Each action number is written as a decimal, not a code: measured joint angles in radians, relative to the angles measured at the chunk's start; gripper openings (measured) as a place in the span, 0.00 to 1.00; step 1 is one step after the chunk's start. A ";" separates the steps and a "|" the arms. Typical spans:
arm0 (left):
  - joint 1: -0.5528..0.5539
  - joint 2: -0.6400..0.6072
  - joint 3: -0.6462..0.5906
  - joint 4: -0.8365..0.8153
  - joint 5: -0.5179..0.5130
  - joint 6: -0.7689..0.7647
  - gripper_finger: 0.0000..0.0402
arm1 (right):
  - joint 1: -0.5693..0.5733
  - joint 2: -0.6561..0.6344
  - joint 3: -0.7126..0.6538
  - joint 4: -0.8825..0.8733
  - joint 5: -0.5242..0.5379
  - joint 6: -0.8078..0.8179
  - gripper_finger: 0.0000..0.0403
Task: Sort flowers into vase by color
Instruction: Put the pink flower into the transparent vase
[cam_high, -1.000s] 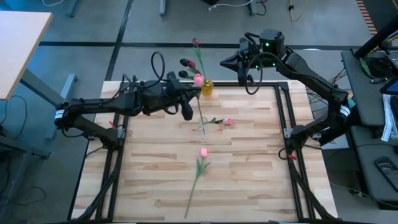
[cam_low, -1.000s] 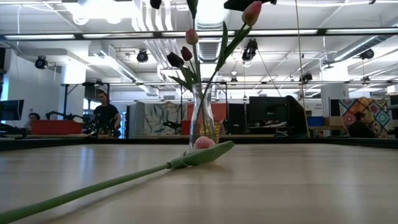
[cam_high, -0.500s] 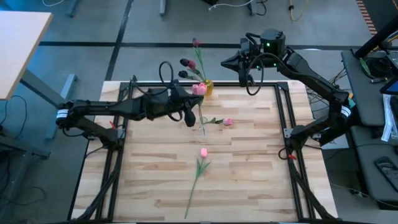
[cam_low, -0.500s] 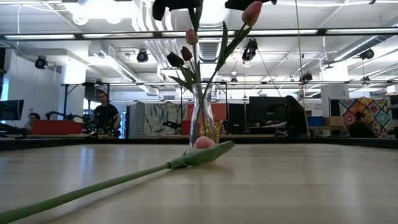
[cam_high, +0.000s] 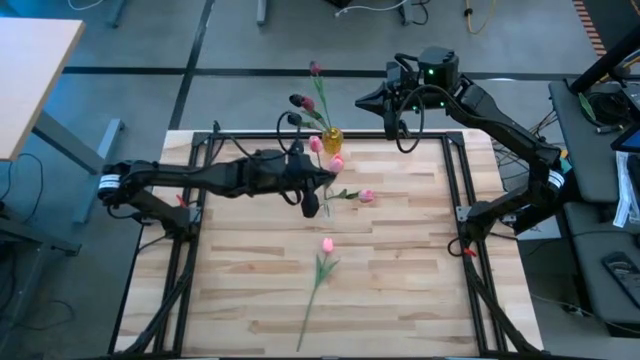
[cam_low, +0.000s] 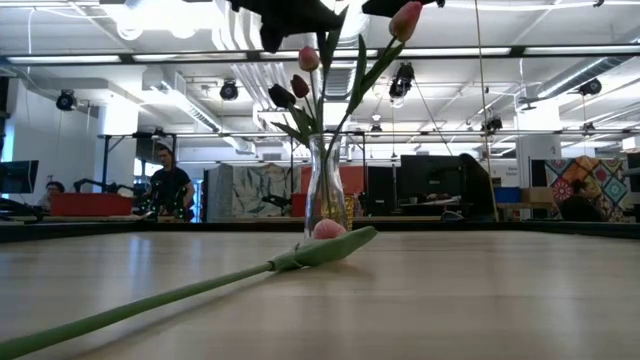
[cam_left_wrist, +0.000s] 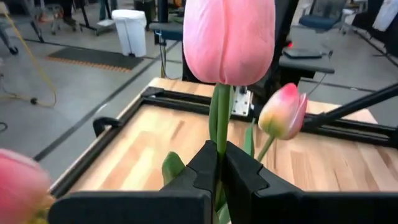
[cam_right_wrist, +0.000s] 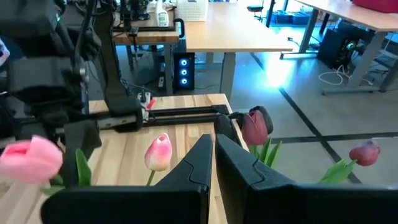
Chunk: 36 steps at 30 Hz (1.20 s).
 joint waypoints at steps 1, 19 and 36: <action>0.000 0.006 0.000 0.001 0.000 -0.004 0.00 | 0.000 0.000 0.000 0.000 0.000 0.000 0.03; -0.021 0.002 0.007 -0.082 0.003 -0.062 0.27 | 0.000 0.001 0.000 -0.001 0.000 0.022 0.03; -0.024 -0.193 0.067 -0.452 -0.005 -0.156 0.33 | 0.000 -0.009 0.000 -0.049 0.002 0.065 0.03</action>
